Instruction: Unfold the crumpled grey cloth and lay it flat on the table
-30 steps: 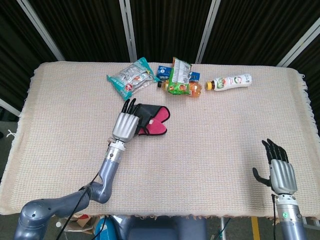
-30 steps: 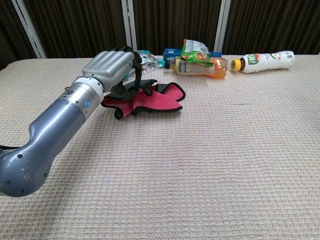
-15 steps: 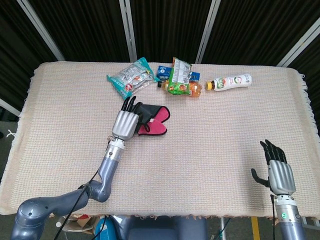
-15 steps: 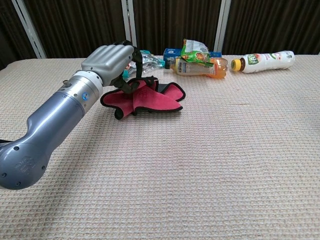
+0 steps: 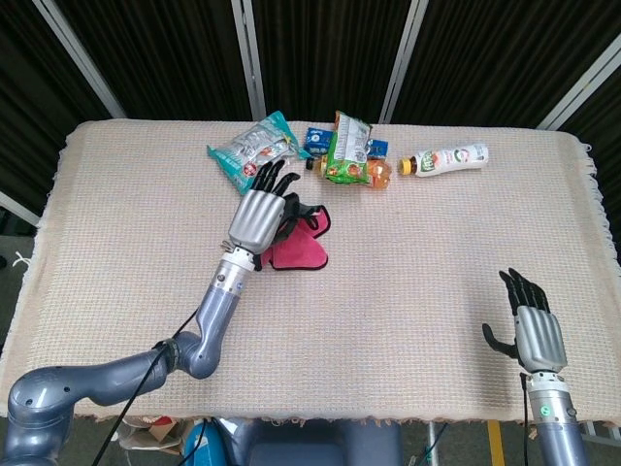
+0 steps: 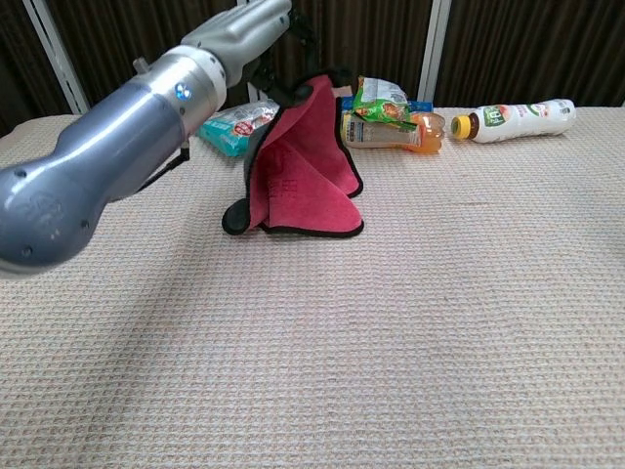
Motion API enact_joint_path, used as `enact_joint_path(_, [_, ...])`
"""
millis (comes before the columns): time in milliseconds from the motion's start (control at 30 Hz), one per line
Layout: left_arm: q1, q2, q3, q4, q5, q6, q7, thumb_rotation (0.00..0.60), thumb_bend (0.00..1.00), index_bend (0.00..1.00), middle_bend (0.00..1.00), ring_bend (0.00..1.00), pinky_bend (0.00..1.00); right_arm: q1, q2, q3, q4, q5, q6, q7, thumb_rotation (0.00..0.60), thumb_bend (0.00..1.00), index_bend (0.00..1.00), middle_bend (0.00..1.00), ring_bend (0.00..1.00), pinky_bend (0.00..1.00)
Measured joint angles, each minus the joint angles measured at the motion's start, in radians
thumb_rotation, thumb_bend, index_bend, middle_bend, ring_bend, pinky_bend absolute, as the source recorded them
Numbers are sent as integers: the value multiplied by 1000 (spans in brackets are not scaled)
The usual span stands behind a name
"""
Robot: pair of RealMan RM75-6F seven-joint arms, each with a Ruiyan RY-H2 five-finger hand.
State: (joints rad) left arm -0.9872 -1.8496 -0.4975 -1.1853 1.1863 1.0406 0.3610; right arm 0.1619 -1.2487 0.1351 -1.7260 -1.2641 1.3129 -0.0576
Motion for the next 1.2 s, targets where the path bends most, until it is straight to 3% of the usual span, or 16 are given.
enact_joint_path(233, [-139,81,-103,-42,-45,-157,-75,600,515,588,224,2,9,36,-6,45,9,67,-45,2,600,353,0,0,0,10])
enact_joint_path(567, [-342,78,-186,82,-37,-248,-264,600,515,590,234,2,9,91,-3,105,18,145,-93,-9,600,353,0,0,0,10])
enact_joint_path(867, [-411,71,-174,154,17,-234,-426,600,514,591,244,2,21,109,-11,115,31,171,-103,-5,600,352,10,0,0,11])
enact_joint_path(1033, [-412,67,-128,176,4,-236,-412,600,523,592,253,13,21,116,-19,117,15,181,-114,9,600,353,110,0,0,10])
enact_joint_path(1200, [-420,59,-115,203,-50,-243,-348,600,523,597,265,27,22,133,-21,136,-26,216,-135,25,600,353,160,6,0,10])
